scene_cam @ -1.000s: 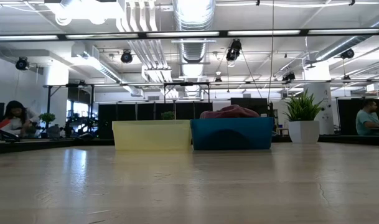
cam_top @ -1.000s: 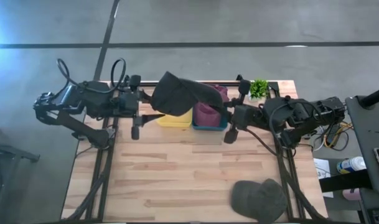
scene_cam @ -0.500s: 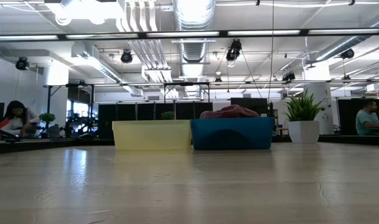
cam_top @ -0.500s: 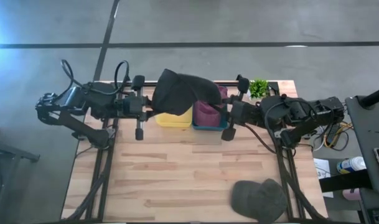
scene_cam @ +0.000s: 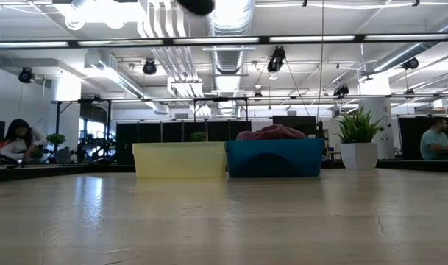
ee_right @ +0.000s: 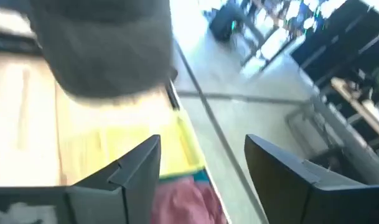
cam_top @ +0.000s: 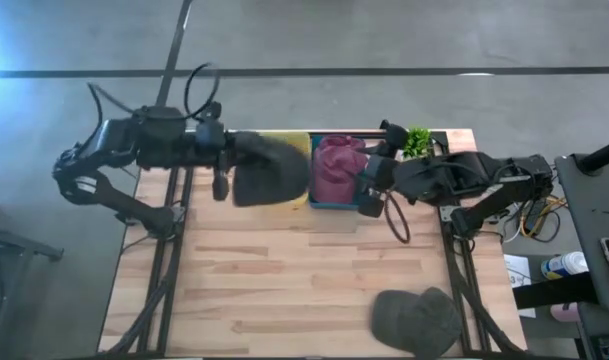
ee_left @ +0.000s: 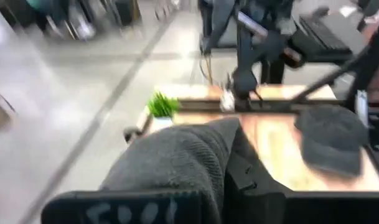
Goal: Sort caps
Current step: Put the left black cap into the yellow bin
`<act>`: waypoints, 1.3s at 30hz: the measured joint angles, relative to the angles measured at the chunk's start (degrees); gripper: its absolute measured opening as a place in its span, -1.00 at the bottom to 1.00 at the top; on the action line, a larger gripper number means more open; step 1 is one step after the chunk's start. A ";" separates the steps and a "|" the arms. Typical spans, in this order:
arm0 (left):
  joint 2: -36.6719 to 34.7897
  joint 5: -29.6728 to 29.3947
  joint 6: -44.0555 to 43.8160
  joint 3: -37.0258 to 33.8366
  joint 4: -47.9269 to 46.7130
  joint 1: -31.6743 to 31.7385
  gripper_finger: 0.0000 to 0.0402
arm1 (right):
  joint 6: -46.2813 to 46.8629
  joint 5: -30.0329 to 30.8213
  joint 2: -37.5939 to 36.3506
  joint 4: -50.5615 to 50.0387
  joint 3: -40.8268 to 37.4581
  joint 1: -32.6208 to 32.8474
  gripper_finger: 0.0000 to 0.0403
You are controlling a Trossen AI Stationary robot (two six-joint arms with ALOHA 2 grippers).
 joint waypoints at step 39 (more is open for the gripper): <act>44.84 9.29 37.68 21.03 -36.36 28.38 -0.94 | 17.27 -9.88 -6.69 -26.32 -8.09 -7.41 0.12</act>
